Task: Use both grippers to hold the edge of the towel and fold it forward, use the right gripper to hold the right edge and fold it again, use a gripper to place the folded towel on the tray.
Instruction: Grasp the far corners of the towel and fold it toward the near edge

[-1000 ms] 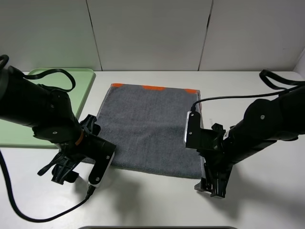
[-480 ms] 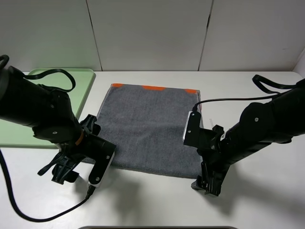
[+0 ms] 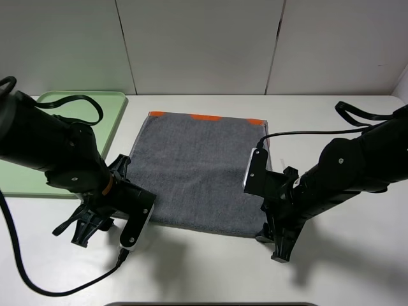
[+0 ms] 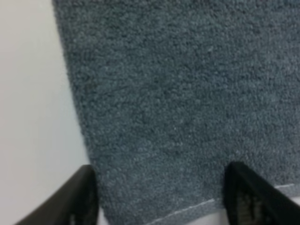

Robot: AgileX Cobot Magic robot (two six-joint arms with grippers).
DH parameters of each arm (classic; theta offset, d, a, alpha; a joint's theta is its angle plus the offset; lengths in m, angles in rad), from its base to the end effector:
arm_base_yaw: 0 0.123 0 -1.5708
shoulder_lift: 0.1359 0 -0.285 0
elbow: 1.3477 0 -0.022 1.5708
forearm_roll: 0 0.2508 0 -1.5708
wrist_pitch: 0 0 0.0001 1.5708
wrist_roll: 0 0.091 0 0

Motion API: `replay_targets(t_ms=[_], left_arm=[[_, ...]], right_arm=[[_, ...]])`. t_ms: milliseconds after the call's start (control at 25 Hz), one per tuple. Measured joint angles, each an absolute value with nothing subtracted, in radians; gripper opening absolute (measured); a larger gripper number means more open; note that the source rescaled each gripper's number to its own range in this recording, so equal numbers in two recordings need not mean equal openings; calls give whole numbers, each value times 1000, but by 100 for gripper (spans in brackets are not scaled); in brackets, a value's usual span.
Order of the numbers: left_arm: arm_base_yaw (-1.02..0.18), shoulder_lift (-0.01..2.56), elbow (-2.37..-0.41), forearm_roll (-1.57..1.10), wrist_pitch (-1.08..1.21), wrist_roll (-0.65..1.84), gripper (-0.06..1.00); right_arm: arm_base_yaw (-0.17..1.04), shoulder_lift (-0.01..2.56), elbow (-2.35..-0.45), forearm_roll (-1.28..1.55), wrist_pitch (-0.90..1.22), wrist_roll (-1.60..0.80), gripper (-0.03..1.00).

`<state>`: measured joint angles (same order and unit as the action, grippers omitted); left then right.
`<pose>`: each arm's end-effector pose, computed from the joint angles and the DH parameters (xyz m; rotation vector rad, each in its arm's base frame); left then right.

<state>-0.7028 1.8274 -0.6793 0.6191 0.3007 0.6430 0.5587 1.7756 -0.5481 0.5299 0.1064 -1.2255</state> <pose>0.2191 -0.1650 0.0916 2.3882 1.6711 0.3455 0.2094 0.1367 0.0871 -1.6563 2.2575 0.0417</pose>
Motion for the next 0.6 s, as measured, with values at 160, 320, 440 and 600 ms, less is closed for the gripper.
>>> replay_targets(t_ms=[160, 320, 440, 600], left_arm=[[-703, 1834, -679, 592, 289, 643, 21], [-703, 1836, -679, 558, 283, 643, 3], [-703, 1836, -679, 551, 282, 643, 1], [-703, 1836, -679, 550, 282, 643, 0]], right_arm=[[559, 1777, -548, 530, 110, -1225, 47], [559, 1779, -550, 526, 120, -1227, 30], [559, 1782, -552, 518, 119, -1230, 7], [559, 1782, -553, 518, 120, -1230, 0]])
